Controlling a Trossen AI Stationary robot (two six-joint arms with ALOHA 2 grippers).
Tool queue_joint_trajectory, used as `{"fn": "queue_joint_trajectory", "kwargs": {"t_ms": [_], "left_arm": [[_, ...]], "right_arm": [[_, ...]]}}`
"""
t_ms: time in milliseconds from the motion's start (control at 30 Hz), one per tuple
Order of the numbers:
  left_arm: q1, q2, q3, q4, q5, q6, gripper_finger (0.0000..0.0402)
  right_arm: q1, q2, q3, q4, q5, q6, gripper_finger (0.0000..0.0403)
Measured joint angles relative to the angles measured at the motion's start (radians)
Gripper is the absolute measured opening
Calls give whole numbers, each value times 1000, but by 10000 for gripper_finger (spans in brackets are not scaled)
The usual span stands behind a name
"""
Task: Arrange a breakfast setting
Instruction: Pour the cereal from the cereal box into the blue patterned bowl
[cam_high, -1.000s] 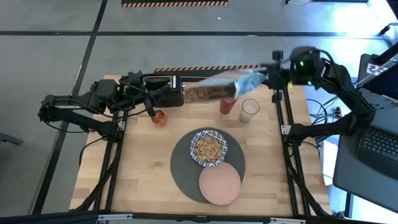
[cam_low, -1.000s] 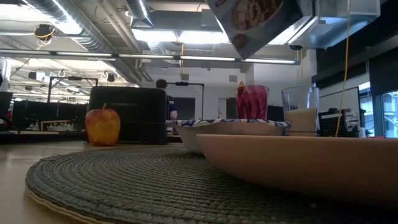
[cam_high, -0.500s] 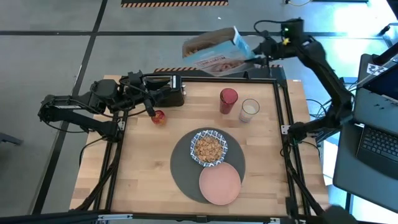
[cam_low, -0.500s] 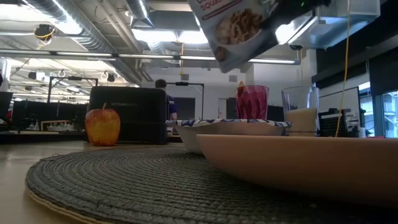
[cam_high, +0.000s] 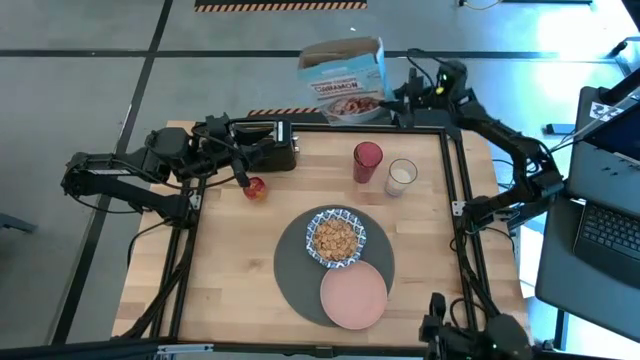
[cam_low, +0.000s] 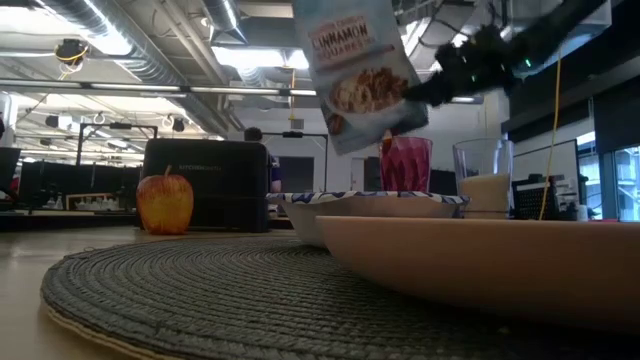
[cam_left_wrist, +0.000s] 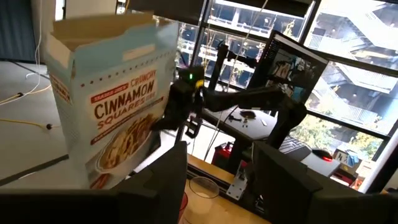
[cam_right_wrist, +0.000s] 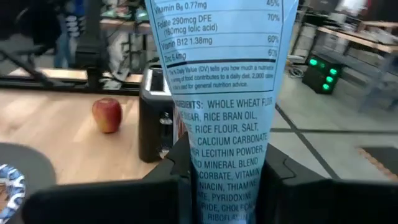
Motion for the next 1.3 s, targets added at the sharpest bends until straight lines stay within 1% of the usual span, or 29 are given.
{"fn": "queue_joint_trajectory", "kwargs": {"t_ms": [100,200,333,433,567,733,1000,1133,1300], "left_arm": [[0,0,0,5,0,0,174],[0,0,0,23,0,-2,174],[0,0,0,43,-8,-2,174],[3,0,0,66,-12,-2,174],[17,0,0,98,-13,-2,174],[31,0,0,121,-12,-26,174],[31,2,0,123,-4,-46,174],[31,21,0,131,-4,-52,174],[31,58,0,160,-4,-53,174]], "right_arm": [[-11,0,-140,195,46,84,76],[-26,1,-255,334,86,131,76],[-51,39,-354,469,44,195,76],[-55,79,-387,539,35,223,76],[-52,155,-388,610,-1,228,76],[-52,263,-371,698,-52,275,76],[-51,366,-324,704,-105,234,76],[-22,413,-288,705,-132,212,76],[43,460,-246,695,-164,185,76]]}}
